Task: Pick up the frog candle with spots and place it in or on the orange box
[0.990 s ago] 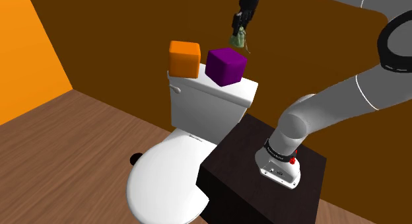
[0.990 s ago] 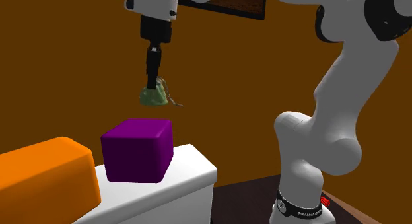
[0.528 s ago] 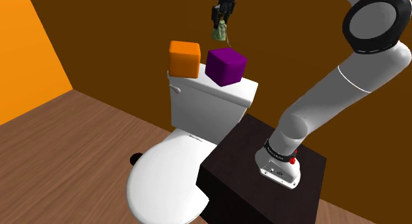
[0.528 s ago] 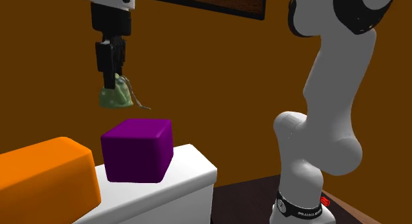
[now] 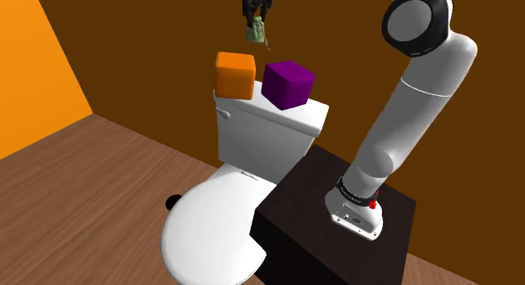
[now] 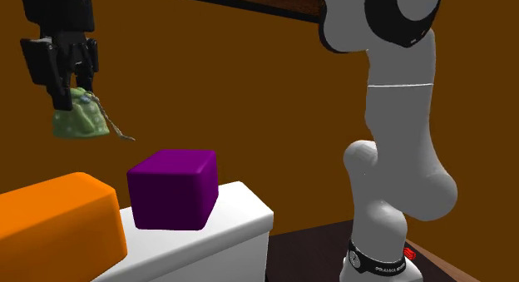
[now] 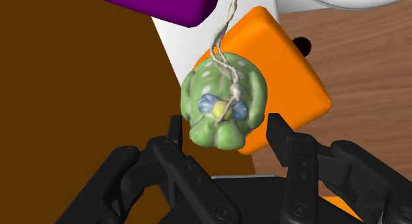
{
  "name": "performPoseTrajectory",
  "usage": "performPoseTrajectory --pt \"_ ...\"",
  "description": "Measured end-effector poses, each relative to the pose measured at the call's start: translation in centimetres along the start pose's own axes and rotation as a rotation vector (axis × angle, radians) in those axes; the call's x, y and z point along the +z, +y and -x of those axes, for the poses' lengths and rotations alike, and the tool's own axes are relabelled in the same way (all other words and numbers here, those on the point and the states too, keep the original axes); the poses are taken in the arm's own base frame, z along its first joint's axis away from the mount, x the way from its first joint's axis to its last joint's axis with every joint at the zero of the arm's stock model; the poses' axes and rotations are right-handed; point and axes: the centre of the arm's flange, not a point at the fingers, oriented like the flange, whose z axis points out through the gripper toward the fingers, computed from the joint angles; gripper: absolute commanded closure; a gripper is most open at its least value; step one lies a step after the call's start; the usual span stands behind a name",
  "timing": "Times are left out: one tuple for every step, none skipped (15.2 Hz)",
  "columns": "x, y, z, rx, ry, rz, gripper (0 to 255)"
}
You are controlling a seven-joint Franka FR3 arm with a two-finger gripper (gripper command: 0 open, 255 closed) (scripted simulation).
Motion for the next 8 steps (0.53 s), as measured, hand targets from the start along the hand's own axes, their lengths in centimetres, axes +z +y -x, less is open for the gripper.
performPoseTrajectory --pt "0.0 -0.7 -1.6 0.0 0.0 0.0 255" --pt "0.1 -1.1 -2.8 0.0 0.0 0.0 255" --pt "0.4 -1.4 -4.0 0.0 0.0 0.0 255" --pt "0.3 -2.0 -5.1 0.0 0.0 0.0 255" --pt "0.1 -2.4 -6.3 -0.001 0.0 0.0 255" --pt "0.2 -2.7 -7.2 0.0 0.0 0.0 255" --pt "0.5 -2.9 -7.7 0.0 -0.001 -0.001 255" --pt "0.9 -3.0 -7.8 0.0 -0.001 -0.001 255"
